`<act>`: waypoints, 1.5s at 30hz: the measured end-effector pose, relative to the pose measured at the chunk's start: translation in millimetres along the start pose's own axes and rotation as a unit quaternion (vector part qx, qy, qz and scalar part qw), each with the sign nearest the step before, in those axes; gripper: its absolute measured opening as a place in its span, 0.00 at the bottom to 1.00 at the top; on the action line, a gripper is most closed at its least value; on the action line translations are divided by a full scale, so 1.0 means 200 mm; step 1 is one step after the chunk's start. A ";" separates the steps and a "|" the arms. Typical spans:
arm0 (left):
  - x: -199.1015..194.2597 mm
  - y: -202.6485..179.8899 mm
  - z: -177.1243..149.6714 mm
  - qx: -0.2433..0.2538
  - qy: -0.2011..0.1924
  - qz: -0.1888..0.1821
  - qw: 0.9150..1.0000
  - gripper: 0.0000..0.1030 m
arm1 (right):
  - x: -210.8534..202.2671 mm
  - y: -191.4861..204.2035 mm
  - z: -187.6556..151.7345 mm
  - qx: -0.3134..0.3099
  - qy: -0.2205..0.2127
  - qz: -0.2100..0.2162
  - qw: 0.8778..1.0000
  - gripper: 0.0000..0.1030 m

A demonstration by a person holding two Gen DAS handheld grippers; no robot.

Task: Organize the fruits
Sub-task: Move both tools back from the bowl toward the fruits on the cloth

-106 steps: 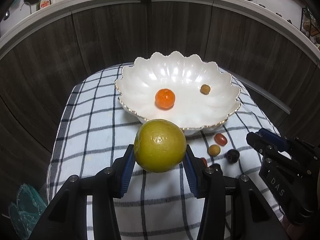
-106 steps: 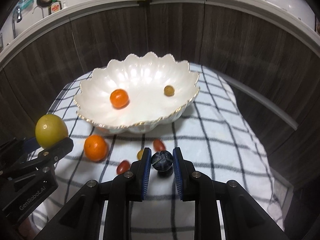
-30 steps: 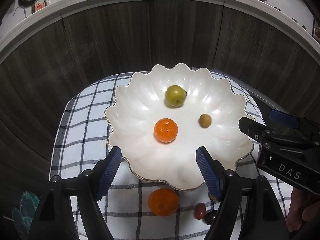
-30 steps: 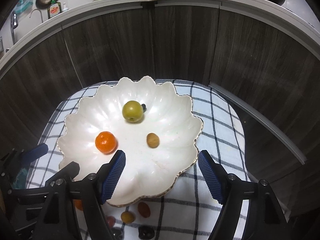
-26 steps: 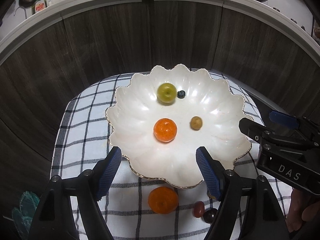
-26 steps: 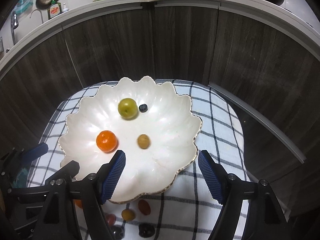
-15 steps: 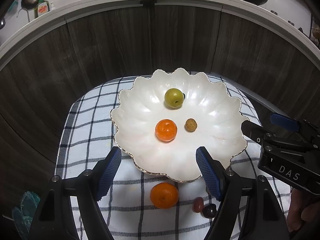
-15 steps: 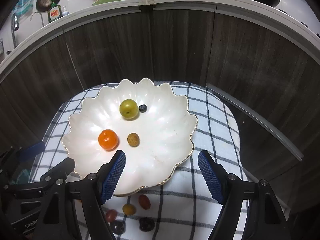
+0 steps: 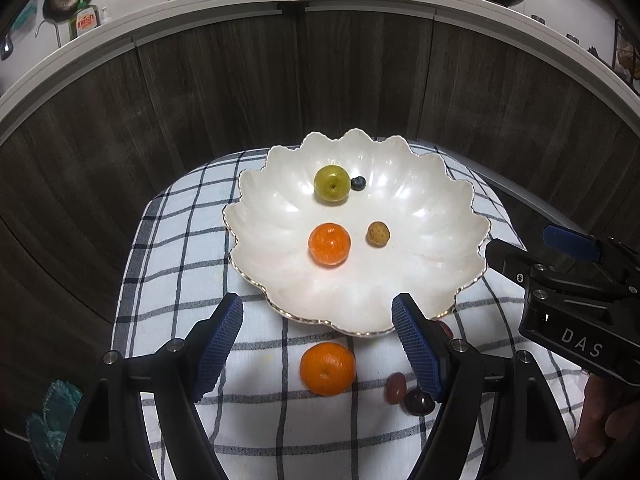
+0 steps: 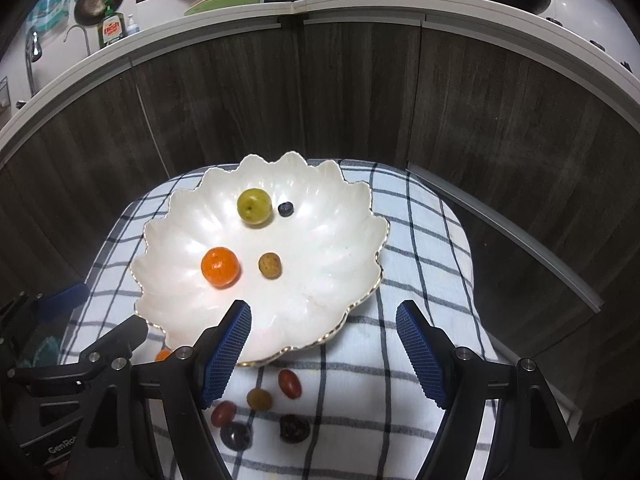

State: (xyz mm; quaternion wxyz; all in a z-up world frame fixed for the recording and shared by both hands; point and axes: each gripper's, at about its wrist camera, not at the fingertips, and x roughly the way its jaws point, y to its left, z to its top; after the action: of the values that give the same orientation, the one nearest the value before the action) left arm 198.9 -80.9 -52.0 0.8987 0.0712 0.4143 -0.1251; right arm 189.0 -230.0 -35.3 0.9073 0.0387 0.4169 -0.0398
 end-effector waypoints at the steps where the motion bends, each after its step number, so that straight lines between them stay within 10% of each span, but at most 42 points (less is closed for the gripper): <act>1: 0.00 0.00 -0.01 0.001 0.001 0.000 1.000 0.74 | 0.00 0.00 -0.01 0.000 0.000 0.000 1.000 0.74; 45: 0.13 0.00 -0.33 0.034 0.026 -0.006 0.999 0.74 | 0.04 0.06 -0.38 0.002 0.025 -0.001 1.000 0.73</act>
State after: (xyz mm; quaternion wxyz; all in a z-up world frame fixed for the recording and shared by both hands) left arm 167.4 -69.5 -115.7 0.8837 0.1027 0.4337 -0.1426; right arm 137.2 -210.5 -90.4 0.8965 0.0416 0.4393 -0.0403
